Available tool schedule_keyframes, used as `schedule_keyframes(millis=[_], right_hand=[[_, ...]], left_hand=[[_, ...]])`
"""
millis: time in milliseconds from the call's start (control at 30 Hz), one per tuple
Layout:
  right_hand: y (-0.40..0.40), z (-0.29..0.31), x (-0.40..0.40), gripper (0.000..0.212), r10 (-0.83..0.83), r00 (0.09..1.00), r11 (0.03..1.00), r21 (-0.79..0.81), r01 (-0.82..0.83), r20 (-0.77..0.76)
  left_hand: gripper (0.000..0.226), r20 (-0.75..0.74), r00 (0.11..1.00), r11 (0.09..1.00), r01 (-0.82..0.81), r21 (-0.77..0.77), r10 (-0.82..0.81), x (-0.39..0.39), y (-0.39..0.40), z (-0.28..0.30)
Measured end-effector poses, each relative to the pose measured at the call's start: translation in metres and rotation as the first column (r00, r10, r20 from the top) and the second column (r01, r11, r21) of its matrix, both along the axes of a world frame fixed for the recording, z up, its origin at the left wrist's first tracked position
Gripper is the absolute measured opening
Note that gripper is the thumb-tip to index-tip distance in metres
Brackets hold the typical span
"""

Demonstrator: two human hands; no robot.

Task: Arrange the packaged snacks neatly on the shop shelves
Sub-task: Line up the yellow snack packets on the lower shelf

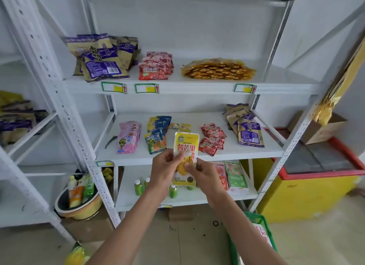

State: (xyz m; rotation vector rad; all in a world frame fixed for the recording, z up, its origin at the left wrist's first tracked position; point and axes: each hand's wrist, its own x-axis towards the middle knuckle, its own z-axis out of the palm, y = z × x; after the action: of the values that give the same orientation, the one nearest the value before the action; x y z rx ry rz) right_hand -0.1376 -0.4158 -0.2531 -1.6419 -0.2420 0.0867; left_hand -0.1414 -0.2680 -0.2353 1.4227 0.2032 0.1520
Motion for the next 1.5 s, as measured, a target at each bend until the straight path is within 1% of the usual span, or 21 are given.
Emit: schedule_keyframes(millis=[67, 167, 233, 333, 400, 433, 500, 533, 600, 633, 700, 767, 867, 1000, 1100, 1167, 1233, 1300, 1400, 1467, 1500], right_hand=[[-0.006, 0.002, -0.007, 0.016, -0.006, 1.0, 1.0, -0.009, 0.006, 0.008], [-0.015, 0.001, -0.01, 0.022, -0.067, 0.997, 0.996, -0.063, 0.069, 0.028], [-0.019, -0.002, -0.01, 0.032, -0.116, 0.989, 0.98, -0.153, 0.13, 0.093], [-0.022, -0.001, -0.018, 0.025, -0.138, 0.956, 0.914, -0.339, 0.224, 0.259], [-0.025, 0.0, -0.027, 0.025, -0.072, 0.944, 0.899, -0.389, 0.201, 0.322], [-0.029, -0.001, -0.03, 0.031, -0.039, 0.94, 0.906, -0.386, 0.176, 0.338], [-0.039, -0.008, -0.033, 0.038, -0.032, 0.94, 0.919, -0.359, 0.161, 0.339], [-0.043, -0.011, -0.034, 0.035, -0.047, 0.944, 0.923, -0.346, 0.166, 0.327], [-0.049, -0.016, -0.035, 0.022, -0.097, 0.954, 0.932, -0.309, 0.187, 0.285], [-0.049, -0.019, -0.035, 0.022, -0.131, 0.957, 0.934, -0.292, 0.207, 0.26], [-0.052, -0.02, -0.033, 0.027, -0.19, 0.958, 0.933, -0.263, 0.244, 0.214], [-0.057, -0.022, -0.031, 0.03, -0.21, 0.957, 0.932, -0.255, 0.258, 0.201], [-0.065, -0.03, -0.024, 0.028, -0.2, 0.959, 0.934, -0.256, 0.249, 0.201], [-0.073, -0.037, -0.012, 0.045, -0.178, 0.965, 0.941, -0.255, 0.224, 0.191], [-0.08, -0.042, -0.003, 0.045, -0.169, 0.968, 0.946, -0.247, 0.211, 0.183], [-0.084, -0.046, 0.005, 0.044, -0.182, 0.968, 0.942, -0.254, 0.221, 0.17], [-0.087, -0.049, 0.012, 0.042, -0.2, 0.967, 0.934, -0.268, 0.236, 0.155], [-0.088, -0.05, 0.017, 0.042, -0.201, 0.966, 0.928, -0.284, 0.24, 0.161], [-0.087, -0.051, 0.019, 0.044, -0.188, 0.955, 0.893, -0.364, 0.264, 0.23], [-0.085, -0.048, 0.018, 0.04, -0.128, 0.942, 0.85, -0.455, 0.266, 0.312], [-0.085, -0.048, 0.018, 0.034, -0.082, 0.937, 0.834, -0.492, 0.251, 0.34]], left_hand=[[0.036, 0.064, 0.996, 0.997, -0.063, 0.052, 0.06, -0.01, -0.004, 0.003], [0.035, 0.193, 0.976, 0.966, -0.139, 0.219, 0.097, -0.018, -0.007, 0.003], [0.034, 0.146, 0.989, 0.957, -0.06, 0.284, 0.019, -0.023, -0.013, 0.008], [0.04, -0.049, 0.986, 0.938, 0.169, 0.304, -0.162, -0.03, -0.024, 0.015], [0.031, -0.049, 0.985, 0.933, 0.173, 0.315, -0.166, -0.029, -0.025, 0.015], [0.029, -0.044, 0.986, 0.938, 0.165, 0.306, -0.159, -0.03, -0.024, 0.017], [0.034, -0.069, 0.984, 0.963, 0.176, 0.203, -0.165, -0.033, -0.024, 0.019], [0.04, -0.093, 0.976, 0.975, 0.205, 0.085, -0.197, -0.035, -0.026, 0.02], [0.06, -0.096, 0.946, 0.943, 0.293, -0.158, -0.31, -0.035, -0.028, 0.014], [0.069, -0.094, 0.934, 0.921, 0.317, -0.227, -0.344, -0.034, -0.03, 0.008], [0.075, -0.101, 0.926, 0.907, 0.326, -0.268, -0.363, -0.031, -0.035, -0.001], [0.068, -0.094, 0.932, 0.92, 0.323, -0.221, -0.35, -0.028, -0.04, -0.003], [0.051, -0.09, 0.956, 0.959, 0.274, -0.073, -0.28, -0.02, -0.048, -0.002], [0.025, -0.055, 0.974, 0.969, 0.225, 0.102, -0.221, -0.007, -0.053, -0.008], [0.014, -0.011, 0.994, 0.98, 0.107, 0.167, -0.107, 0.005, -0.057, -0.013], [0.023, 0.037, 0.999, 0.982, -0.014, 0.187, 0.007, 0.013, -0.06, -0.017], [0.03, 0.063, 0.996, 0.973, -0.082, 0.216, 0.07, 0.018, -0.063, -0.02], [0.027, 0.03, 0.998, 0.969, -0.059, 0.242, 0.053, 0.018, -0.07, -0.022], [0.03, -0.042, 0.998, 0.972, 0.052, 0.231, -0.043, 0.019, -0.08, -0.031], [0.029, -0.067, 0.995, 0.974, 0.082, 0.21, -0.069, 0.023, -0.083, -0.037], [0.025, -0.07, 0.996, 0.975, 0.076, 0.209, -0.063, 0.025, -0.084, -0.039]])
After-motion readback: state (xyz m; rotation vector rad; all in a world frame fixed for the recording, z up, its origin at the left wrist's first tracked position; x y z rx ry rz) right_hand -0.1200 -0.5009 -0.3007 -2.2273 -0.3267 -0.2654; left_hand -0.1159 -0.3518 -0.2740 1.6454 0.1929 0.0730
